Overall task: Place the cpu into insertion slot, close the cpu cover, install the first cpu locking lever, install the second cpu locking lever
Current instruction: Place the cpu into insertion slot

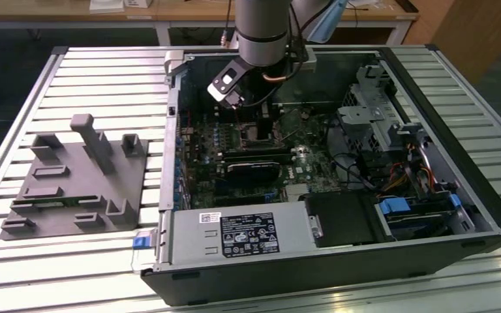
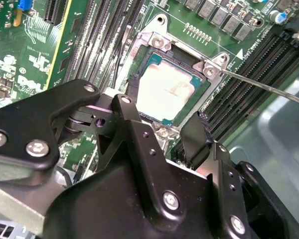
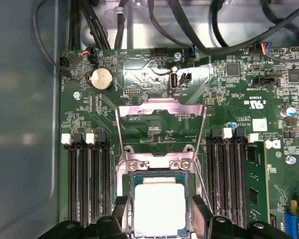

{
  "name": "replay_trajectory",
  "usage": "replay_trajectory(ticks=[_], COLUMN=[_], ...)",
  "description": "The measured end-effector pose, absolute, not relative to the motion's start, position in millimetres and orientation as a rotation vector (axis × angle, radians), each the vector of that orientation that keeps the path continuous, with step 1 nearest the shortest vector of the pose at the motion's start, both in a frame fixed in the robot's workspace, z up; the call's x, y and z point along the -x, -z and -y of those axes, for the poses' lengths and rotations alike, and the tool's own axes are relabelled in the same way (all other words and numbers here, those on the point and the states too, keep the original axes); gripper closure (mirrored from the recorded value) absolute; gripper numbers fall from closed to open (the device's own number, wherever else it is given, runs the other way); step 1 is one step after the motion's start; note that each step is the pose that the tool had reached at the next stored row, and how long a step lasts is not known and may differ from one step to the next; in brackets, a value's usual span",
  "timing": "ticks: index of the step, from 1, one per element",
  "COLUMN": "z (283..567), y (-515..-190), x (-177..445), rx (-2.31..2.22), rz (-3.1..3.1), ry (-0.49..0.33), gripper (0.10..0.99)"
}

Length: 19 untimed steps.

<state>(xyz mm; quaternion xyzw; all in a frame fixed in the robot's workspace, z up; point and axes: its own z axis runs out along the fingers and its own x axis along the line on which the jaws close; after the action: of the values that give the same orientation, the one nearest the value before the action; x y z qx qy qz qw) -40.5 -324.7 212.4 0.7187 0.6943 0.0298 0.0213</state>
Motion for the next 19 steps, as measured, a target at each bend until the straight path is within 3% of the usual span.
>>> replay_trajectory(ticks=[10,11,12,14,15,17,18,19], z=[324.7,324.8,324.8,324.7,324.8,324.8,324.8,324.7], y=[-214.3,-214.4,-214.4,-214.4,-214.5,-214.5,-214.5,-214.5], x=[40.5,40.5,40.5,40.5,40.5,40.5,40.5,40.5], rx=[-2.228,-2.228,-2.228,-2.228,-2.228,-2.228,-2.228,-2.228], rz=[-2.152,-2.152,-2.152,-2.152,-2.152,-2.152,-2.152,-2.152], ry=[-0.093,-0.092,-0.092,-0.093,-0.092,-0.092,-0.092,-0.093], gripper=[0.486,0.553,0.553,0.675,0.675,0.788,0.788,0.847])
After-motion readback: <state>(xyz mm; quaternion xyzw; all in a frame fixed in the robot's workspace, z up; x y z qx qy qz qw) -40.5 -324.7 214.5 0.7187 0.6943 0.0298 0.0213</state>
